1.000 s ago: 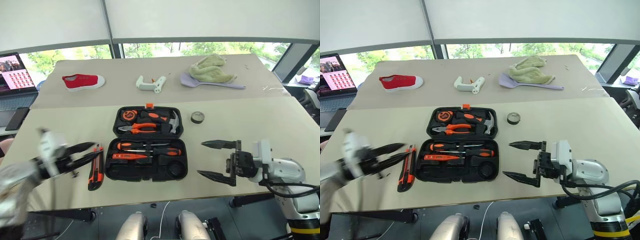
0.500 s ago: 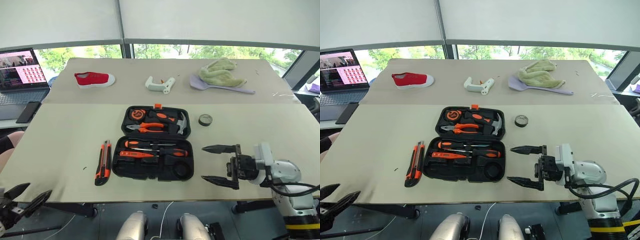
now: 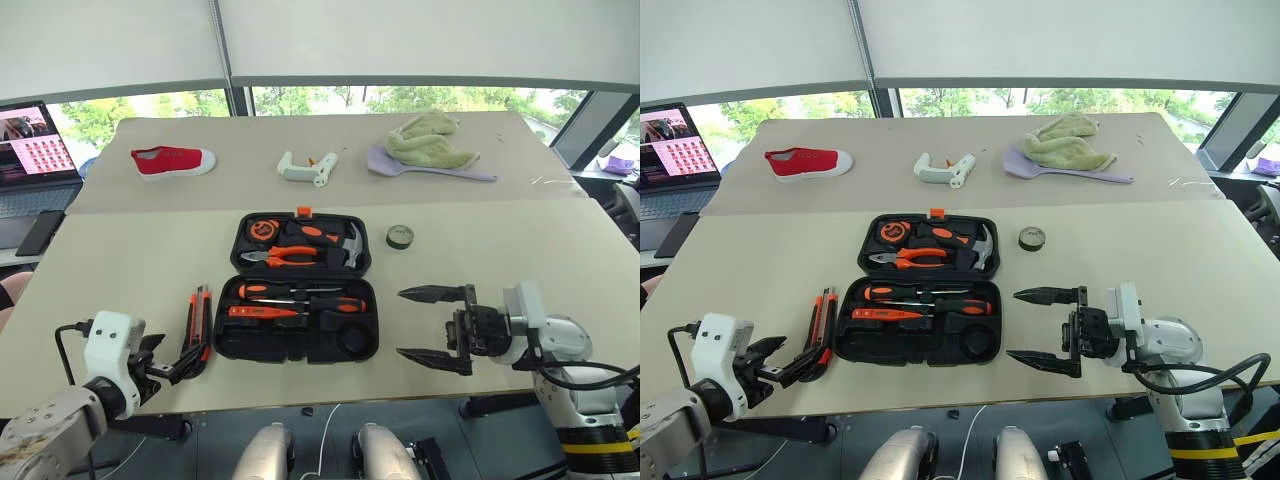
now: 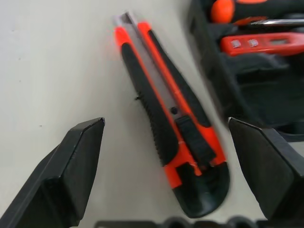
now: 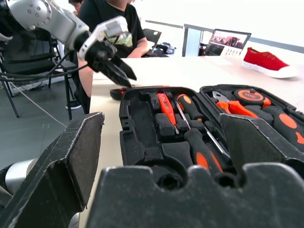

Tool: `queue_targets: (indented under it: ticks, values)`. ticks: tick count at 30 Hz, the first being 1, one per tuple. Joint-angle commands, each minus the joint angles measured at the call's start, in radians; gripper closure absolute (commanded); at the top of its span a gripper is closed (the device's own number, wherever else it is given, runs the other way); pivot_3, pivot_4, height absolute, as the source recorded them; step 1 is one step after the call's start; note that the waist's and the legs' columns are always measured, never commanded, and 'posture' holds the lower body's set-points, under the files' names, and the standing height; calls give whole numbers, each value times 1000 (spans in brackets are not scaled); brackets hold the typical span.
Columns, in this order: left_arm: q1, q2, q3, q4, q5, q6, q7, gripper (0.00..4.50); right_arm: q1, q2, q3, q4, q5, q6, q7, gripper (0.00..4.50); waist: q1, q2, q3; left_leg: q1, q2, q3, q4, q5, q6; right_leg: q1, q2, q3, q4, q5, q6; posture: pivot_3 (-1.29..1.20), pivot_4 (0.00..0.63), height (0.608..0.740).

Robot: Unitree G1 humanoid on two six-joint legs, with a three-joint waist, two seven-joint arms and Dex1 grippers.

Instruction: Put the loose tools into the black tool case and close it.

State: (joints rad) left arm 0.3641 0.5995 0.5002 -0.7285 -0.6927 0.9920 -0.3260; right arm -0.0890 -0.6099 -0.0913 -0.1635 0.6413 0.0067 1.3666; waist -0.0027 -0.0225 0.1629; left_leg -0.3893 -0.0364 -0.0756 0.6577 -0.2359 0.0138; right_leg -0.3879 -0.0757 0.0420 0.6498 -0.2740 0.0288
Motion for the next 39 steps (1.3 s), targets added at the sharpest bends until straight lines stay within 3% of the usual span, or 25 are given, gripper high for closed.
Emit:
queue_targets:
  ticks: [1,18,19,21,26,29,33,36,39]
  values:
    - [-14,-8,-48,0,35,-2,30,38,-13,4,-12,-49,20,7,-19,0,1,0,0,0,0,0,0,0,0,0,0,0,0,0,0,0,150,740]
    - [-247,-63,-213,167,123,0,89,38,-21,9,6,-95,22,40,-68,0,22,2,-1,0,0,1,0,0,0,0,-1,0,0,1,0,0,150,740]
    - [-249,-63,-210,170,121,2,83,558,-20,8,6,-98,23,41,-69,0,22,3,-1,0,-1,1,0,0,0,0,-1,0,0,1,0,0,150,740]
    - [-238,-58,-190,164,114,12,72,1048,-17,6,4,-104,23,45,-72,0,20,3,-1,0,-1,1,0,0,0,0,-1,0,0,1,0,0,150,740]
    - [-195,-10,-102,160,109,-30,2,2872,-11,2,-5,-111,22,53,-79,0,11,3,-1,0,0,1,0,0,0,0,-1,0,-1,1,0,0,150,740]
    - [-180,67,-38,200,111,-109,-118,2900,0,-5,-13,-116,23,53,-80,0,9,2,-1,-1,1,1,0,0,0,-1,-1,0,-1,1,0,0,150,740]
    - [-158,235,-20,324,163,-366,-424,2900,14,-25,-39,-119,28,57,-77,0,11,3,0,-1,1,1,-1,0,0,-2,-1,0,-2,1,-2,0,150,740]
    - [-226,333,-91,345,96,-442,-678,2900,28,-52,-66,-114,34,59,-67,0,20,4,1,-2,1,1,-1,0,0,-1,-3,0,-3,1,-2,0,150,740]
    - [-332,383,-220,329,74,-466,-826,2900,48,-78,-92,-114,39,61,-62,0,25,4,1,-4,0,1,-1,-1,-3,-1,-7,1,-5,1,-2,0,150,740]
